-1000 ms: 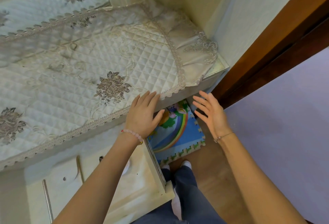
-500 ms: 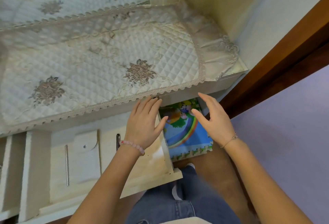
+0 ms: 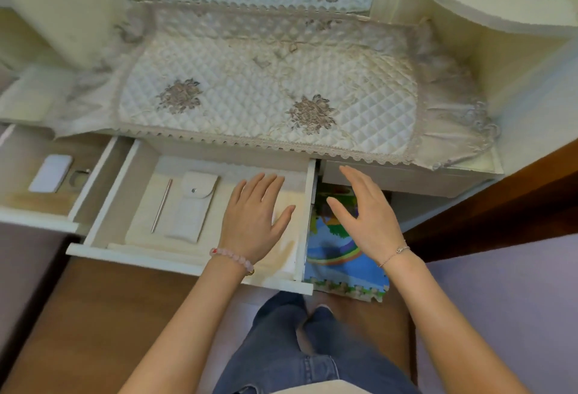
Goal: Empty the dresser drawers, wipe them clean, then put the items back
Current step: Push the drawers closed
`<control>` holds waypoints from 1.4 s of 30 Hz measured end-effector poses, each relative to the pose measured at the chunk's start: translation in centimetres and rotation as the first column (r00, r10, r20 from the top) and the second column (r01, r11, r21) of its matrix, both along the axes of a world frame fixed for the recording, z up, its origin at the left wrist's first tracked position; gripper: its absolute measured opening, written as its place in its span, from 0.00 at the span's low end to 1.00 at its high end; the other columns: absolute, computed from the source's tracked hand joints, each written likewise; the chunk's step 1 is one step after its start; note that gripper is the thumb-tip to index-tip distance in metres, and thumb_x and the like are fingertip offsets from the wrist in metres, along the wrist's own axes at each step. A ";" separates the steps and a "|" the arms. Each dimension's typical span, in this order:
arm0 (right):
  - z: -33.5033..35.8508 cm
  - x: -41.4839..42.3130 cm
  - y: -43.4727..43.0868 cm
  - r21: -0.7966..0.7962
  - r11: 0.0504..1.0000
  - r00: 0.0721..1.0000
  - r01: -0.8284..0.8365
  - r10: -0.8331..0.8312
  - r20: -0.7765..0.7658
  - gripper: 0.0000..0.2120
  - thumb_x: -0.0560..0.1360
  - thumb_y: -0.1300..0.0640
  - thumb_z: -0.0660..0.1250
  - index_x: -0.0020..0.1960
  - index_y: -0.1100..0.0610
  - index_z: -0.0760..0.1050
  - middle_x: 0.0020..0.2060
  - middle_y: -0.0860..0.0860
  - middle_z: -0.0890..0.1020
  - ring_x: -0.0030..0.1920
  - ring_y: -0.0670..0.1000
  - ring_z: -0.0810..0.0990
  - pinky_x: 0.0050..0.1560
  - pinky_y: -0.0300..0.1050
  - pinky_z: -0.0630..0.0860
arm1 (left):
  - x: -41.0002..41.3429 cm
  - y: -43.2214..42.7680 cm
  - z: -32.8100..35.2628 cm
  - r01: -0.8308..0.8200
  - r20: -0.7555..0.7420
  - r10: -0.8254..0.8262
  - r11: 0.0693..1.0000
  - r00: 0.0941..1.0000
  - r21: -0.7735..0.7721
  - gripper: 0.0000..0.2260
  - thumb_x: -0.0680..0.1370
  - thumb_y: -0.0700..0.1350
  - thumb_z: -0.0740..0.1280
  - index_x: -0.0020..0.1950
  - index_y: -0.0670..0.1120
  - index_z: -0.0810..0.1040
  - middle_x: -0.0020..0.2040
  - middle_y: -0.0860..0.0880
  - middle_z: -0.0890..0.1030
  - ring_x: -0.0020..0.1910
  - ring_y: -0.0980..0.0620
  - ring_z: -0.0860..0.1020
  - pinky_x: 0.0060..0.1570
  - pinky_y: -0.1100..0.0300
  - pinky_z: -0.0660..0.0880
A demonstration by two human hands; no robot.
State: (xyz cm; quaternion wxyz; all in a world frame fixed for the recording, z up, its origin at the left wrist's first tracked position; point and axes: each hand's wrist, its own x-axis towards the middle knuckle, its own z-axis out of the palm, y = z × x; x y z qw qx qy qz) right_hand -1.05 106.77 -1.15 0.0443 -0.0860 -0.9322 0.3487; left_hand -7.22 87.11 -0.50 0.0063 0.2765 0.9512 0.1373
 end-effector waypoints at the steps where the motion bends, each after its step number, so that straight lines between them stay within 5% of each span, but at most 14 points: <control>1: 0.0 0.1 0.0 0.003 0.999 0.999 -0.034 0.034 0.000 0.28 0.77 0.45 0.58 0.74 0.52 0.58 0.72 0.48 0.63 0.72 0.47 0.59 0.69 0.38 0.56 | 0.8 -0.2 0.0 -0.037 0.009 0.037 0.999 0.999 0.006 0.23 0.78 0.54 0.60 0.68 0.42 0.70 0.66 0.45 0.74 0.68 0.45 0.68 0.69 0.47 0.62; 7: -0.2 -0.2 -0.7 0.028 0.982 0.982 -0.188 0.188 -0.001 0.28 0.77 0.45 0.59 0.74 0.53 0.58 0.72 0.48 0.63 0.72 0.48 0.61 0.70 0.44 0.60 | 3.9 -2.0 -0.1 -0.212 0.013 0.212 0.977 0.977 0.032 0.22 0.77 0.53 0.62 0.67 0.43 0.71 0.66 0.46 0.74 0.68 0.45 0.68 0.68 0.48 0.62; 18: -1.0 -2.4 -6.7 0.067 0.933 0.936 -0.352 0.350 0.046 0.28 0.77 0.44 0.59 0.74 0.52 0.58 0.72 0.49 0.63 0.72 0.49 0.60 0.69 0.40 0.56 | 5.2 -8.3 -0.5 -0.376 0.012 0.376 0.926 0.926 0.013 0.22 0.77 0.53 0.61 0.67 0.42 0.71 0.65 0.44 0.75 0.67 0.44 0.69 0.67 0.47 0.63; 36: -3.2 -8.1 -18.4 0.099 0.954 0.956 -0.283 0.272 0.112 0.27 0.77 0.46 0.61 0.73 0.53 0.60 0.71 0.50 0.65 0.71 0.49 0.62 0.69 0.38 0.56 | -2.7 -20.1 -2.8 -0.274 0.088 0.272 0.962 0.958 0.010 0.23 0.79 0.55 0.58 0.71 0.46 0.66 0.70 0.47 0.69 0.72 0.48 0.62 0.71 0.53 0.53; 42: -3.4 -9.2 -18.7 0.108 0.963 0.965 -0.248 0.235 0.120 0.27 0.77 0.47 0.61 0.73 0.54 0.60 0.71 0.50 0.65 0.71 0.49 0.62 0.67 0.35 0.54 | -4.1 -19.5 -3.4 -0.219 0.102 0.211 0.973 0.972 0.074 0.22 0.78 0.53 0.61 0.69 0.44 0.68 0.68 0.46 0.71 0.70 0.47 0.66 0.70 0.51 0.57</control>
